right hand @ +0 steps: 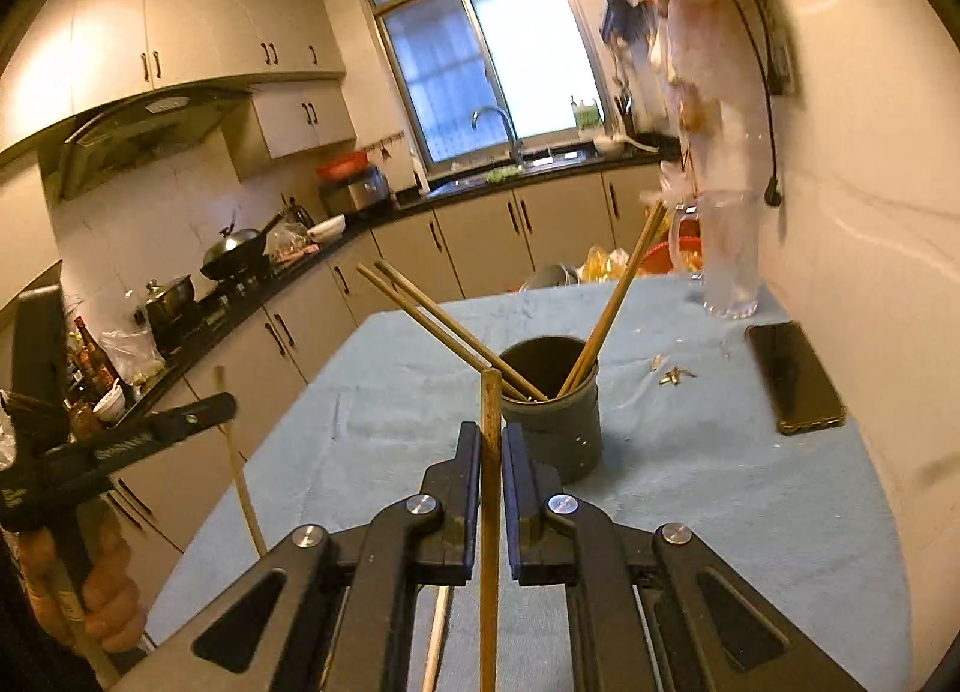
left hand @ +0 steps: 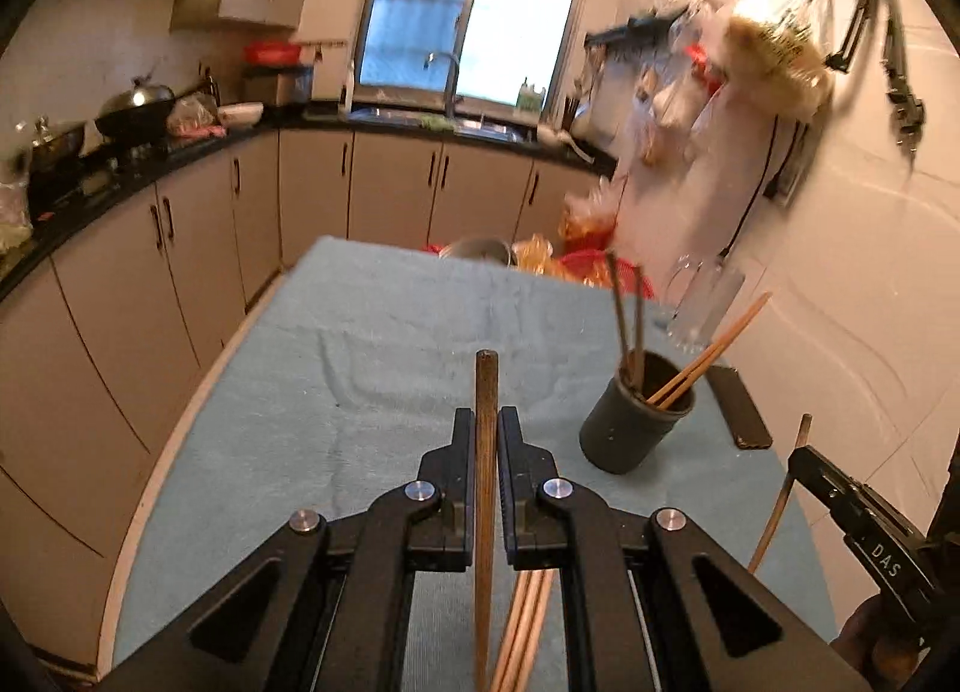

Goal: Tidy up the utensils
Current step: 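Carry both held chopsticks to the black cup and lower them in, then open the left tool in the cup while the right tool releases its chopstick, then move both open tools back down to the remaining chopsticks on the cloth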

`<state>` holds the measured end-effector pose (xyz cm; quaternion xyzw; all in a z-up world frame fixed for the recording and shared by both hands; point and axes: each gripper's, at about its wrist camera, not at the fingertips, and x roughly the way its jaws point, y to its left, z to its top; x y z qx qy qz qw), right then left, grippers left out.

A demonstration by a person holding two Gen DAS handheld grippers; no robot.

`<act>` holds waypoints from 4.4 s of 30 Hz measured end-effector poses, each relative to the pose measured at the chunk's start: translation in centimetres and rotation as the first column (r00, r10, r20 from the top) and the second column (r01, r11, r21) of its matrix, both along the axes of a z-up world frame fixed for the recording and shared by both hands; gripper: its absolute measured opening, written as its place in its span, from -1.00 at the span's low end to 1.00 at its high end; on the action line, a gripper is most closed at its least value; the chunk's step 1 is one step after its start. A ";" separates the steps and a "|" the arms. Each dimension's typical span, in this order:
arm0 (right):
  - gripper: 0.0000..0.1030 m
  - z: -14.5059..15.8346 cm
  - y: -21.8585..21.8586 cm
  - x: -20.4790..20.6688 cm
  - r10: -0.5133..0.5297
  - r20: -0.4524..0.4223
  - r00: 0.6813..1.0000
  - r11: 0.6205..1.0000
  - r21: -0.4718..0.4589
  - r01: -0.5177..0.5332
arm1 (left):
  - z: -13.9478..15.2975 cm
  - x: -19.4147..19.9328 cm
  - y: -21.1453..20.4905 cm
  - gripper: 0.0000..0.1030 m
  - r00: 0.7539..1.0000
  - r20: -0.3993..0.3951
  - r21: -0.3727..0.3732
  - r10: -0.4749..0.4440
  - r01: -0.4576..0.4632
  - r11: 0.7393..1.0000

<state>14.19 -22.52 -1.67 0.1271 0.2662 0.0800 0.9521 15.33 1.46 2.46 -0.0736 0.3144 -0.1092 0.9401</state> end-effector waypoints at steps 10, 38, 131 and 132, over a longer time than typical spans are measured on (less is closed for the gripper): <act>-0.84 2.9 -0.2 -3.8 0.006 0.088 0.996 1.000 0.001 -0.007 | 1.1 -1.1 0.1 -0.86 0.996 0.087 0.003 0.035 -0.036 0.999; -0.84 10.9 -5.3 1.2 -0.188 0.349 0.918 0.980 0.124 0.153 | 8.6 6.8 -5.3 -0.86 0.951 0.290 -0.215 0.104 -0.041 0.976; -0.26 -9.0 4.9 5.7 0.172 -0.338 0.925 0.985 0.046 -0.167 | -11.8 2.4 1.6 0.37 0.960 -0.270 0.089 0.069 -0.046 0.995; -0.26 -9.5 5.3 6.4 0.175 -0.354 0.919 0.984 0.038 -0.173 | -11.9 2.7 1.5 0.37 0.959 -0.274 0.092 0.070 -0.046 0.995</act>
